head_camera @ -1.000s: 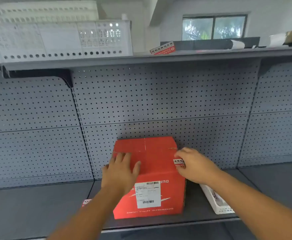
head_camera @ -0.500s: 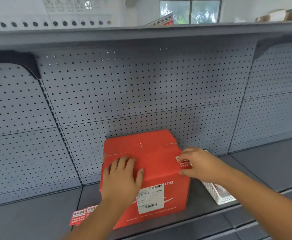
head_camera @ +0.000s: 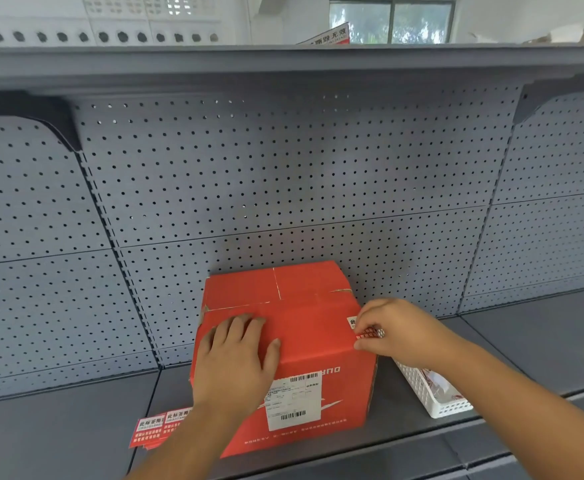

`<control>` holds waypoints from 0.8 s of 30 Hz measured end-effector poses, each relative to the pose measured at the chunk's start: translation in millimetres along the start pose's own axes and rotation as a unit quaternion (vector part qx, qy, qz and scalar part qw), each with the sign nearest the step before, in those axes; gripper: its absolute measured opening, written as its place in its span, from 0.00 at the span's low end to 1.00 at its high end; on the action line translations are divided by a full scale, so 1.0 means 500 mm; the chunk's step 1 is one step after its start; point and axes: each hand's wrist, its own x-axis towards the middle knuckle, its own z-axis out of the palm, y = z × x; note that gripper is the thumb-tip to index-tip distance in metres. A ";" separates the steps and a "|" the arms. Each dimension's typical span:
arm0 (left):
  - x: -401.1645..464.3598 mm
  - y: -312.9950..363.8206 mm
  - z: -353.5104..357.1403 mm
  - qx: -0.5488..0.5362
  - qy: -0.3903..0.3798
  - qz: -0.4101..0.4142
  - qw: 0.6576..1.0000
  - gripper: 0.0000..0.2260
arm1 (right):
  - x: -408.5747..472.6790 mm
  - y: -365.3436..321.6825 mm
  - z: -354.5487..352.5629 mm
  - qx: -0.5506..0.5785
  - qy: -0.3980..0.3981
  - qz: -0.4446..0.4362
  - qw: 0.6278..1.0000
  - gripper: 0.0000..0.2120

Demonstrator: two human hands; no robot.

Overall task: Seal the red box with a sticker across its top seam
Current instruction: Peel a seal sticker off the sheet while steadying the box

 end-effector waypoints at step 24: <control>-0.004 0.005 0.005 0.003 0.011 -0.008 1.000 0.22 | -0.010 -0.001 0.012 -0.185 0.056 -0.111 0.975 0.11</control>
